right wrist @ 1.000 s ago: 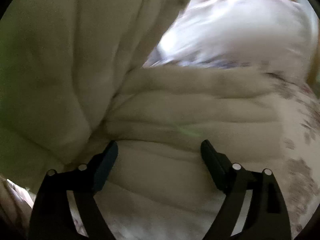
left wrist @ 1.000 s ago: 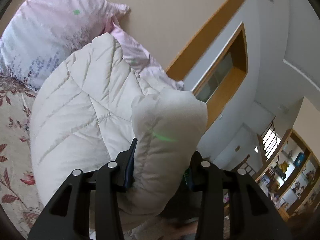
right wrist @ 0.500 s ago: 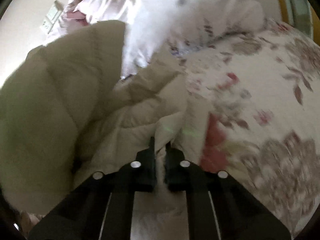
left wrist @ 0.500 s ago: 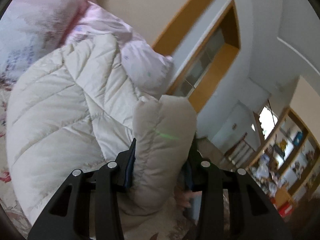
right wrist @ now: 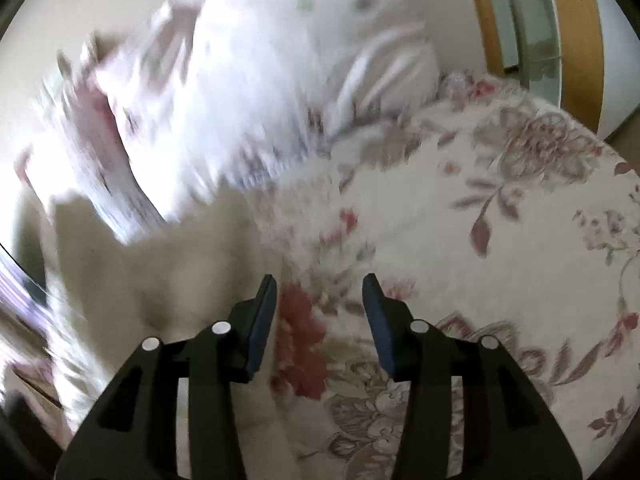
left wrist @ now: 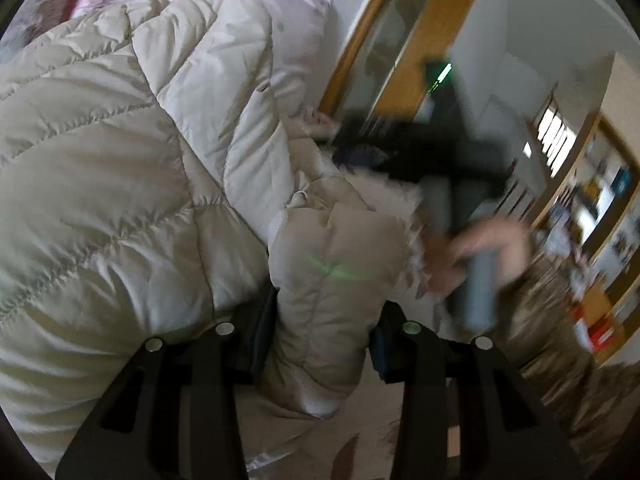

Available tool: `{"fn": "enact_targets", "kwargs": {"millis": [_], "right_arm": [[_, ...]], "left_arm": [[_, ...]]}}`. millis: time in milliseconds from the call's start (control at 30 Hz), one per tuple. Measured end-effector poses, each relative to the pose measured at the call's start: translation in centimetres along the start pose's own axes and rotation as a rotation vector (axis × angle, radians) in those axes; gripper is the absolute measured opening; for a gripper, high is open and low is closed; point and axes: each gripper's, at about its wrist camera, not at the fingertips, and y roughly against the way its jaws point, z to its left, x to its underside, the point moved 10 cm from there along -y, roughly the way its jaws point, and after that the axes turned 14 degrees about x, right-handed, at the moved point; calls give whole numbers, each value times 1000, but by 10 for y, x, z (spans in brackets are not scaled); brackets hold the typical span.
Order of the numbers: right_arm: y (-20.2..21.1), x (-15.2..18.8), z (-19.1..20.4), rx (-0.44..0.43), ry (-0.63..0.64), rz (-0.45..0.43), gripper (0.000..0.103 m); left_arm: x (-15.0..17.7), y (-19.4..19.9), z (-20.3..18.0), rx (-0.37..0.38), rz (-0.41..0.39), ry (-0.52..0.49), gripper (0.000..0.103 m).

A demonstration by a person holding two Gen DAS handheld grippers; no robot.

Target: Fold large clothes

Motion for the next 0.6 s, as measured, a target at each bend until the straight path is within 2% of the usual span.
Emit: {"fn": "enact_targets", "kwargs": {"millis": [33,100,200,367,400,433,467,600], "right_arm": [[11,-6,4,-49,-11,-16,49],[32,-14,25,-171,-5,-38,65],[51,-15,61,-306,44,-35,73],[37,-10,102,-316,126,24,73],[35,-7,108,-324,132,32,66],[34,-5,114,-332,140,32,54],[33,-2,117,-329,150,30,21],[16,-3,107,-243,126,6,14]], "left_arm": [[3,-1,-2,-3,12,-3,41],[7,-3,-2,-4,30,-1,41],[9,-3,0,-6,45,-1,41],[5,-3,-1,-10,55,-4,42],[5,-4,-2,-11,56,-4,42],[5,-3,-2,-11,56,-5,42],[5,-4,-2,-11,55,-5,42],[-2,0,-11,-2,46,-26,42]]}}
